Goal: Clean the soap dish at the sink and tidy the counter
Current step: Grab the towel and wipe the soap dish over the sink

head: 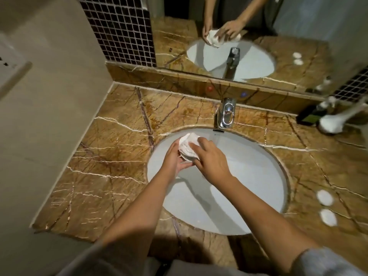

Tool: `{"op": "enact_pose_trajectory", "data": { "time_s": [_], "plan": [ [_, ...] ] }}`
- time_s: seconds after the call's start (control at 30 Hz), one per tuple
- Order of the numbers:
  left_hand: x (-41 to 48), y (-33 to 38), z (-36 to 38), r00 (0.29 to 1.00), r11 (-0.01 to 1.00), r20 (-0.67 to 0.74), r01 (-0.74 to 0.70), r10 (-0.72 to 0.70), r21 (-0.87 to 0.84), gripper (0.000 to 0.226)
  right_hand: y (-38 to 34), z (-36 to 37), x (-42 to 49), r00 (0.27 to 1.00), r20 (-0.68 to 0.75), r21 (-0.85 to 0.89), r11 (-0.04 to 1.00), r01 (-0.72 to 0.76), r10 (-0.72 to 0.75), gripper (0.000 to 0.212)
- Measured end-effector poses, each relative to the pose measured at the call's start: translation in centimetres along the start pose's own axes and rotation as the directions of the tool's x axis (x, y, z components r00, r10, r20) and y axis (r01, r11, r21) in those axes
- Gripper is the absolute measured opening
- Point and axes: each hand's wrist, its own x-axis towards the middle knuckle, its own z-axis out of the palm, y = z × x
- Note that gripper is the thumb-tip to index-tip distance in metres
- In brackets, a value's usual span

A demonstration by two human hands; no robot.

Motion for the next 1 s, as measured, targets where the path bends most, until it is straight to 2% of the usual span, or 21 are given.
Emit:
{"op": "enact_pose_trajectory", "data": {
  "time_s": [0.2,0.33,0.4,0.57,0.73,0.87,0.97,1.0],
  "plan": [
    [0.8,-0.7,2.4,0.999,0.987,0.039,-0.007,0.001,0.16,0.027,3.0,-0.7,-1.8,0.998,0.037,0.03,0.999,0.043,-0.044,0.045],
    [0.9,-2.2,3.1,0.996,0.985,-0.064,-0.058,0.07,0.165,0.025,4.8,-1.8,-2.3,0.983,0.146,0.002,0.994,0.111,-0.11,0.041],
    [0.8,-2.7,3.3,0.994,0.977,-0.06,-0.074,0.088,0.2,0.025,5.5,-2.4,-2.5,0.981,0.157,-0.034,0.992,0.122,-0.115,0.036],
    [0.4,-2.4,3.9,0.994,0.963,0.005,-0.105,0.107,0.248,0.026,6.6,-3.3,-3.0,1.0,-0.003,-0.082,0.997,-0.004,0.004,0.036],
    [0.1,-2.5,4.9,0.994,0.957,0.034,-0.108,0.103,0.268,0.026,5.4,-2.2,-2.7,0.993,0.087,-0.091,0.993,-0.077,0.085,0.038],
    [0.2,-2.6,4.7,0.994,0.931,-0.018,-0.094,0.107,0.352,0.029,4.7,-1.2,-3.3,0.977,0.151,0.0,0.989,-0.151,0.149,0.036],
    [0.3,-3.0,3.8,0.988,0.883,-0.008,-0.133,0.153,0.45,0.03,5.1,-1.7,-3.2,0.947,0.28,0.219,0.951,-0.219,0.154,0.035],
    [0.3,-3.1,3.7,0.987,0.873,0.009,-0.146,0.16,0.465,0.029,5.3,-1.8,-3.1,0.947,0.275,0.28,0.928,-0.246,0.168,0.035]
  ]
}}
